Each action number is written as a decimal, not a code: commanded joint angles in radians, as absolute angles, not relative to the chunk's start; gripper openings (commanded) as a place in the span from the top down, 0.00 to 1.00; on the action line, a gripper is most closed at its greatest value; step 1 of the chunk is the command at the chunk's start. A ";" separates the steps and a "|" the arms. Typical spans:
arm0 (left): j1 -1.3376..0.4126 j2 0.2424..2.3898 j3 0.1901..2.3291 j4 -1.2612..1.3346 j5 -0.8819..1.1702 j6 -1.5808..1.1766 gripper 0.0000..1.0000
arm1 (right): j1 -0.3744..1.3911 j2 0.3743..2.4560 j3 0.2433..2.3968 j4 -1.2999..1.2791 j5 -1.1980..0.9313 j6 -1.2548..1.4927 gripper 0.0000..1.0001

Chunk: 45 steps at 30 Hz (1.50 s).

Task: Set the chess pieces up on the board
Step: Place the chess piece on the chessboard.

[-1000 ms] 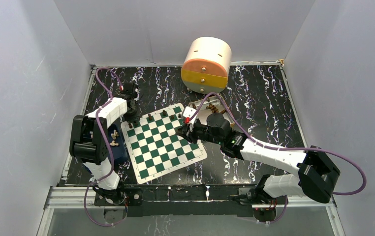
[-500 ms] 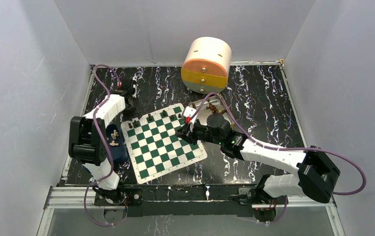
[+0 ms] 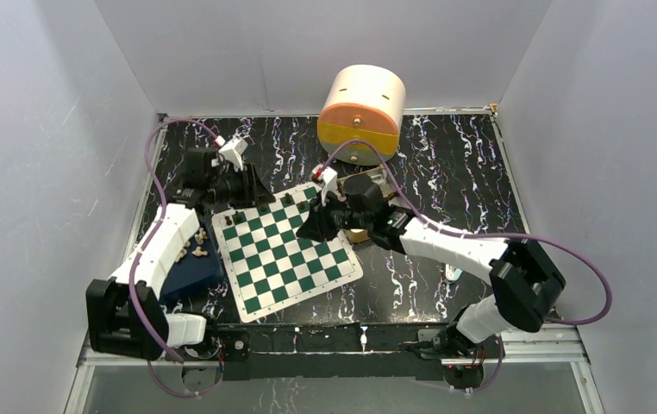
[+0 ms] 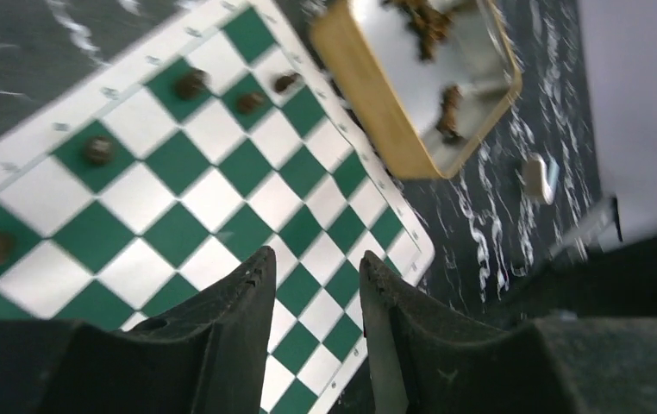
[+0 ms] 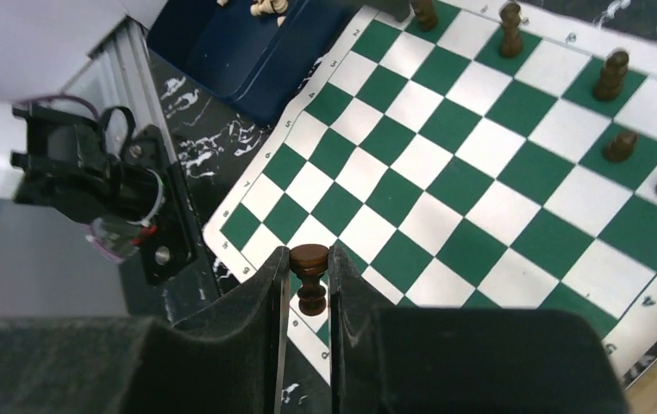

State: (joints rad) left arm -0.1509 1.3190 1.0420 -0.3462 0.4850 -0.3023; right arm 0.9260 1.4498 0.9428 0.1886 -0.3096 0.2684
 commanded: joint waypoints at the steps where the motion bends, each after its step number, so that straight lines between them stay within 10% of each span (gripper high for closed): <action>1: -0.155 1.161 0.870 -0.101 0.800 -0.225 0.62 | 0.789 1.490 0.981 0.201 -0.547 0.562 0.87; 15: -0.212 0.946 0.634 0.367 0.647 -0.456 0.50 | 0.626 1.496 0.870 0.651 -0.458 1.306 0.89; 45: -0.615 1.174 0.790 0.545 0.062 -0.264 0.52 | 0.683 1.459 0.843 0.709 -0.073 1.542 0.88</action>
State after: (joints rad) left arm -0.6060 1.2041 0.7601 0.4717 0.1509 -0.2947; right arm 0.6765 1.4746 0.8642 0.6407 -0.1051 1.5341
